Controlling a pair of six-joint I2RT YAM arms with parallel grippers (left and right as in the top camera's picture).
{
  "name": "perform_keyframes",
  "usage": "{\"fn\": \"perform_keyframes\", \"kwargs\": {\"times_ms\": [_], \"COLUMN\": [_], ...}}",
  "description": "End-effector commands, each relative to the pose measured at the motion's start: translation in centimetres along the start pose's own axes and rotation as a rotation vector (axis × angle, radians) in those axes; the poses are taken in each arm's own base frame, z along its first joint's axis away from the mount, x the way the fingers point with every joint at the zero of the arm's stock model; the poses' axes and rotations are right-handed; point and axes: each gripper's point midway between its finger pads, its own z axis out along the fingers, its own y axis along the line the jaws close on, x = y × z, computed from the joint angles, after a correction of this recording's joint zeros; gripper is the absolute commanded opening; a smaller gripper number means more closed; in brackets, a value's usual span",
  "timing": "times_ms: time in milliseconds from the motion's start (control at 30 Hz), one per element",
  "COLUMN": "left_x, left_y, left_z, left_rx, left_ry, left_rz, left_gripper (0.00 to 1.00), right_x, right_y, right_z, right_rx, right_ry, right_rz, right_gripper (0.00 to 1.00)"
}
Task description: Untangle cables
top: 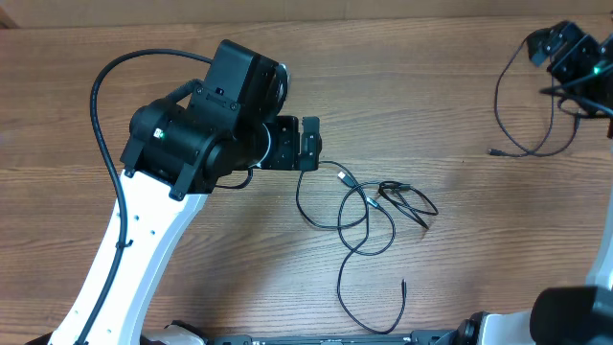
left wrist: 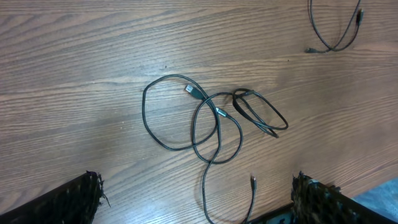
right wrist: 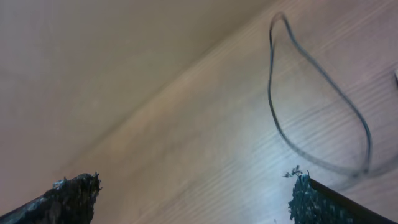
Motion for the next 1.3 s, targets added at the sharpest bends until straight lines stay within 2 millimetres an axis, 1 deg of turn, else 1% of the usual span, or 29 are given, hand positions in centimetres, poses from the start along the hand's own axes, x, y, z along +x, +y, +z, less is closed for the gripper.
{"fn": "perform_keyframes", "kwargs": {"times_ms": [0, 33, 100, 167, 233, 333, 400, 500, 533, 567, 667, 800, 900, 1067, 1167, 1200, 1267], "left_x": [-0.1, -0.1, -0.1, -0.1, -0.1, -0.1, -0.1, -0.1, -0.1, -0.1, -0.1, -0.1, -0.1, -0.1, -0.1, -0.1, -0.1], "left_y": [0.2, 0.2, 0.2, 0.2, 0.2, 0.2, 0.2, 0.2, 0.2, 0.2, 0.2, 0.2, 0.2, 0.2, 0.2, 0.2, 0.2], "left_z": [-0.7, -0.7, -0.7, -0.7, -0.7, -0.7, -0.7, -0.7, -0.7, -0.7, -0.7, -0.7, -0.7, -0.7, -0.7, -0.7, -0.7], "left_rx": [-0.006, -0.006, -0.006, -0.006, -0.006, -0.006, -0.006, -0.006, -0.006, -0.006, -0.006, -0.006, -0.006, -0.006, -0.006, -0.006, -0.006], "left_ry": [-0.023, -0.023, -0.023, -0.023, -0.023, -0.023, -0.023, -0.023, -0.023, -0.023, -0.023, -0.023, -0.023, -0.023, -0.023, -0.023, -0.023], "left_rz": [-0.015, -0.015, -0.015, -0.015, -0.015, -0.015, -0.015, -0.015, -0.015, -0.015, -0.015, -0.015, -0.015, -0.015, -0.015, -0.015, -0.015], "left_gripper": [1.00, 0.99, 1.00, 1.00, 1.00, 0.99, 1.00, 1.00, 0.99, 1.00, 1.00, 1.00, 1.00, 1.00, 1.00, 1.00, 1.00], "right_x": [-2.6, -3.7, -4.8, -5.5, -6.0, -6.2, -6.3, -6.1, -5.8, -5.2, -4.4, -4.3, -4.5, -4.4, -3.4, -2.6, -1.9], "right_y": [0.6, 0.8, 0.6, -0.3, -1.7, -3.4, -4.1, -5.2, -5.7, -6.3, -7.7, -8.6, -9.9, -13.9, -15.8, -16.8, -17.4], "right_z": [-0.1, -0.1, -0.3, -0.4, 0.0, 1.3, 3.1, 6.0, 7.0, 8.1, 9.8, 11.2, 12.2, 14.5, 16.1, 17.0, 17.7], "right_rx": [-0.007, -0.015, 0.009, 0.070, 0.151, 0.224, 0.237, 0.259, 0.271, 0.287, 0.326, 0.336, 0.349, 0.374, 0.324, 0.281, 0.222], "right_ry": [-0.102, -0.149, -0.200, -0.235, -0.254, -0.254, -0.247, -0.207, -0.183, -0.144, -0.082, -0.061, -0.061, -0.040, 0.000, 0.024, 0.045], "right_rz": [0.008, -0.009, -0.025, -0.083, -0.125, -0.126, -0.149, -0.274, -0.335, -0.430, -0.569, -0.644, -0.636, -0.595, -0.564, -0.542, -0.520], "right_gripper": [1.00, 1.00, 1.00, 1.00, 1.00, 1.00, 1.00, 1.00, 1.00, 1.00, 1.00, 1.00, 1.00, 1.00, 1.00, 1.00, 1.00]}}
